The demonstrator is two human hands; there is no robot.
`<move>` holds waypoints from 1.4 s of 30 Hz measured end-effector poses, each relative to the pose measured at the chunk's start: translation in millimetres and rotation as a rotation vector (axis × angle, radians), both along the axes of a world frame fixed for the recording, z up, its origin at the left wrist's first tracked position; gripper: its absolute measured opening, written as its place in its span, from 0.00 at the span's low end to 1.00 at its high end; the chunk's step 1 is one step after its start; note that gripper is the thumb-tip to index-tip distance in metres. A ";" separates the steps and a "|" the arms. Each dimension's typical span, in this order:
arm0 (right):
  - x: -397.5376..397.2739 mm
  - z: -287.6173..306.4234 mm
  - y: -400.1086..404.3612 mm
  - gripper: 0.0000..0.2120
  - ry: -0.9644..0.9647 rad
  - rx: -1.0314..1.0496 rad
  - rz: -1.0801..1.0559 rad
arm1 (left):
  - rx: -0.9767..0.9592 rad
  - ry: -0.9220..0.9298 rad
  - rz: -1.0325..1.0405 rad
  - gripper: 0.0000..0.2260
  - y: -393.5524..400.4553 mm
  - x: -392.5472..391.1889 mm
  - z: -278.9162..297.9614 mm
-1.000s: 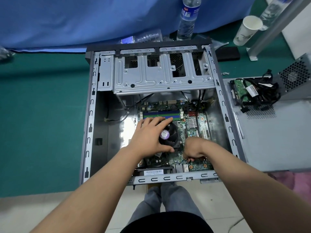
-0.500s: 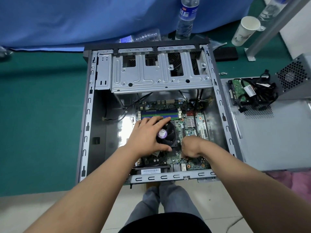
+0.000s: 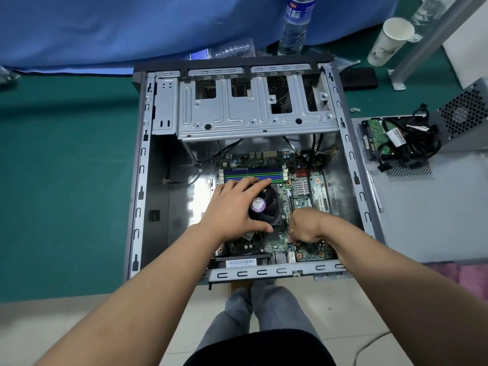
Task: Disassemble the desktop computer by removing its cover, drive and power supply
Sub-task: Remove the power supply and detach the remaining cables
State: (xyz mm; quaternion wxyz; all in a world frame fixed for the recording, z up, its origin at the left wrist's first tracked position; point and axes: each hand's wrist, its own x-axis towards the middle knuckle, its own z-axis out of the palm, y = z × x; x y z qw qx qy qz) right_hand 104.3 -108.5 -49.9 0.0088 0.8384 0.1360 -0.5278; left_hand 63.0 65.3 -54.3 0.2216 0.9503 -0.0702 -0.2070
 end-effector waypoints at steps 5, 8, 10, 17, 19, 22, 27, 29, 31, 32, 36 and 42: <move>-1.1 7.4 5.4 0.11 0.026 -0.005 0.050 | -0.005 -0.005 0.000 0.44 -0.4 0.4 -0.5; 1.8 9.7 -2.4 0.06 -0.004 -0.026 -0.010 | -0.007 -0.007 -0.005 0.44 -0.8 0.8 -0.6; -1.0 11.5 -4.8 0.09 -0.007 -0.062 -0.039 | -0.011 -0.001 -0.008 0.44 -0.7 1.0 -0.5; -4.5 16.1 2.1 0.07 -0.044 0.066 -0.241 | -0.011 0.002 -0.004 0.45 -1.1 1.7 -1.9; -6.6 20.8 -3.4 0.04 0.024 0.063 -0.333 | -0.013 0.006 -0.004 0.45 -1.4 2.2 -2.4; -11.8 25.9 -10.0 0.05 0.059 -0.003 -0.228 | -0.021 0.004 -0.006 0.45 -0.3 2.0 -3.1; -15.6 28.7 -14.9 0.13 0.071 -0.052 -0.021 | -0.021 0.003 -0.008 0.45 0.4 2.5 -3.8; -16.1 30.4 -14.6 0.14 0.061 -0.042 -0.051 | -0.021 -0.001 -0.009 0.45 0.4 2.6 -4.4; -14.8 29.2 -15.5 0.12 -0.004 -0.011 -0.111 | -0.018 0.002 -0.009 0.45 0.3 2.6 -4.4; -13.4 28.5 -15.8 0.09 -0.045 0.007 -0.154 | -0.016 0.000 -0.010 0.45 0.3 2.8 -4.6; -7.0 32.9 -19.0 0.09 -0.220 0.212 -0.607 | -0.019 0.000 -0.011 0.45 0.8 2.6 -4.0; -8.7 53.6 -15.6 0.20 -0.306 0.499 -1.067 | -0.044 0.007 0.001 0.45 1.3 3.2 -3.3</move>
